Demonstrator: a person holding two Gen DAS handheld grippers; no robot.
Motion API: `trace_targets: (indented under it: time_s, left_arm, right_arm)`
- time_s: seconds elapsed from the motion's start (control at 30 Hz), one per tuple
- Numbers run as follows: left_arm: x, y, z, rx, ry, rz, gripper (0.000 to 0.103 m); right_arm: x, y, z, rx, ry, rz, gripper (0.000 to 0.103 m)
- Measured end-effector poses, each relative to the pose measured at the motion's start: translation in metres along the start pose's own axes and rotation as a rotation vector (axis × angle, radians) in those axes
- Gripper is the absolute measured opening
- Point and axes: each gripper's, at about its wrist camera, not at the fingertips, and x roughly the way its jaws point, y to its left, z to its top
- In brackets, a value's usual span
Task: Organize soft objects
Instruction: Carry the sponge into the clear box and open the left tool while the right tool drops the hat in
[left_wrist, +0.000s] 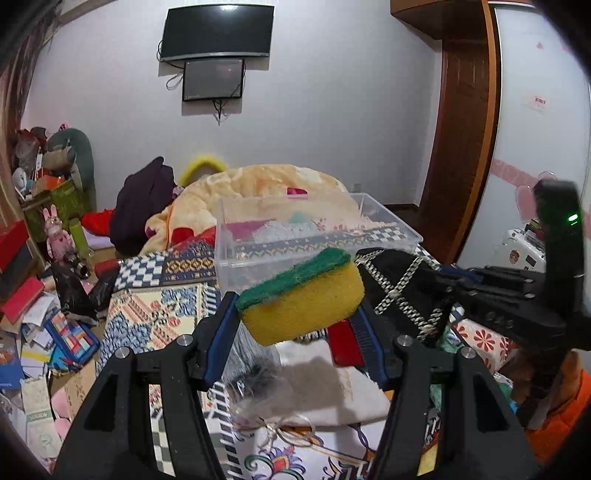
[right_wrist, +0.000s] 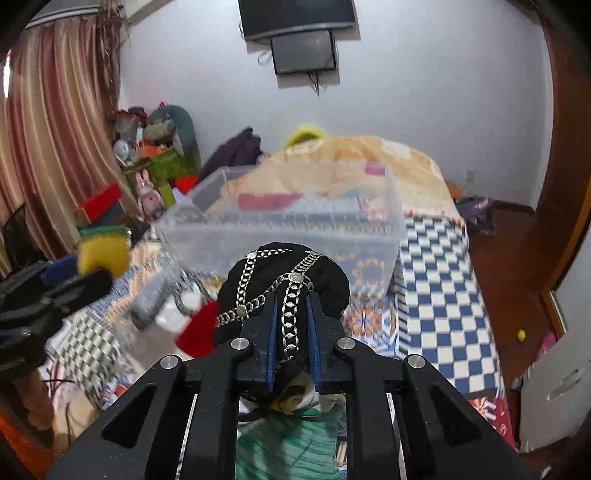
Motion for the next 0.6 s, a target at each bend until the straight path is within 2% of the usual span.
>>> trace_targets:
  time_s: [0.3, 0.47, 0.6]
  left_arm:
    - [0.007, 0.009, 0.040, 0.000, -0.070, 0.020, 0.060]
    - [0.016, 0.010, 0.058, 0.021, -0.096, 0.042, 0.060]
    - [0.031, 0.013, 0.073, 0.024, -0.082, 0.032, 0.060]
  right_arm:
    - [-0.033, -0.001, 0.044, 0.002, -0.171, 0.020, 0.013]
    - [-0.035, -0.003, 0.060, 0.003, -0.236, -0.005, 0.013]
    - [-0.027, -0.006, 0.074, 0.013, -0.260, -0.024, 0.013]
